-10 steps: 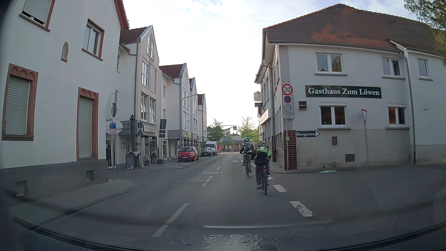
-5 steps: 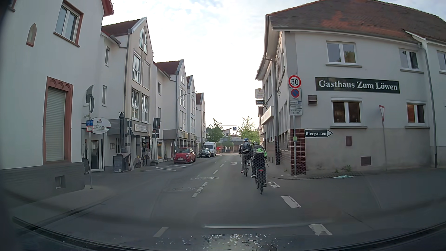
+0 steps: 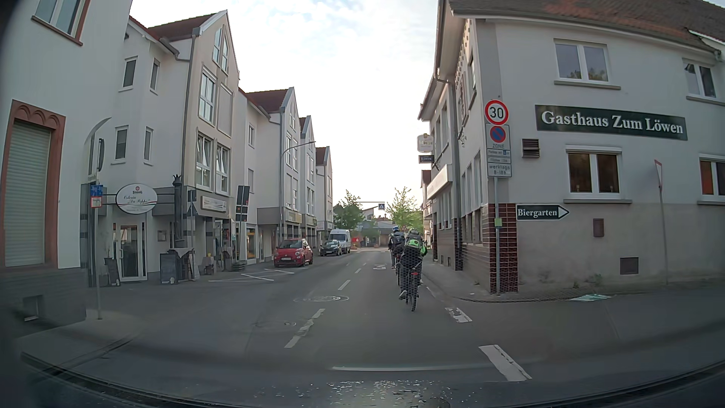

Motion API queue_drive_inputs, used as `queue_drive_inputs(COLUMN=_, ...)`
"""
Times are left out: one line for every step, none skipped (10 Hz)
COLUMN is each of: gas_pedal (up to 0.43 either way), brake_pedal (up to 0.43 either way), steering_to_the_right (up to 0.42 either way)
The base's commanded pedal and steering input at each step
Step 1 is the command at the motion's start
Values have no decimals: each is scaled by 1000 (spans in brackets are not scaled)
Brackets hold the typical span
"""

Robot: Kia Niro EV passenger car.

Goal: Follow the waypoints while adhering to traffic rules and regulations

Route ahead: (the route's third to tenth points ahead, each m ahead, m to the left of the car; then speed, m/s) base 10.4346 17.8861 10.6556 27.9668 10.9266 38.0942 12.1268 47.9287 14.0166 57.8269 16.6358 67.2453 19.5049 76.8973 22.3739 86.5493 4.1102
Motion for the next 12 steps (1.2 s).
queue_drive_inputs(gas_pedal=39, brake_pedal=0, steering_to_the_right=-5)
queue_drive_inputs(gas_pedal=39, brake_pedal=0, steering_to_the_right=-5)
queue_drive_inputs(gas_pedal=39, brake_pedal=0, steering_to_the_right=-5)
queue_drive_inputs(gas_pedal=39, brake_pedal=0, steering_to_the_right=-5)
queue_drive_inputs(gas_pedal=39, brake_pedal=0, steering_to_the_right=-6)
queue_drive_inputs(gas_pedal=28, brake_pedal=0, steering_to_the_right=-7)
queue_drive_inputs(gas_pedal=28, brake_pedal=0, steering_to_the_right=-7)
queue_drive_inputs(gas_pedal=28, brake_pedal=0, steering_to_the_right=-8)
queue_drive_inputs(gas_pedal=20, brake_pedal=0, steering_to_the_right=-16)
queue_drive_inputs(gas_pedal=0, brake_pedal=0, steering_to_the_right=-26)
queue_drive_inputs(gas_pedal=0, brake_pedal=0, steering_to_the_right=-51)
queue_drive_inputs(gas_pedal=0, brake_pedal=0, steering_to_the_right=-85)
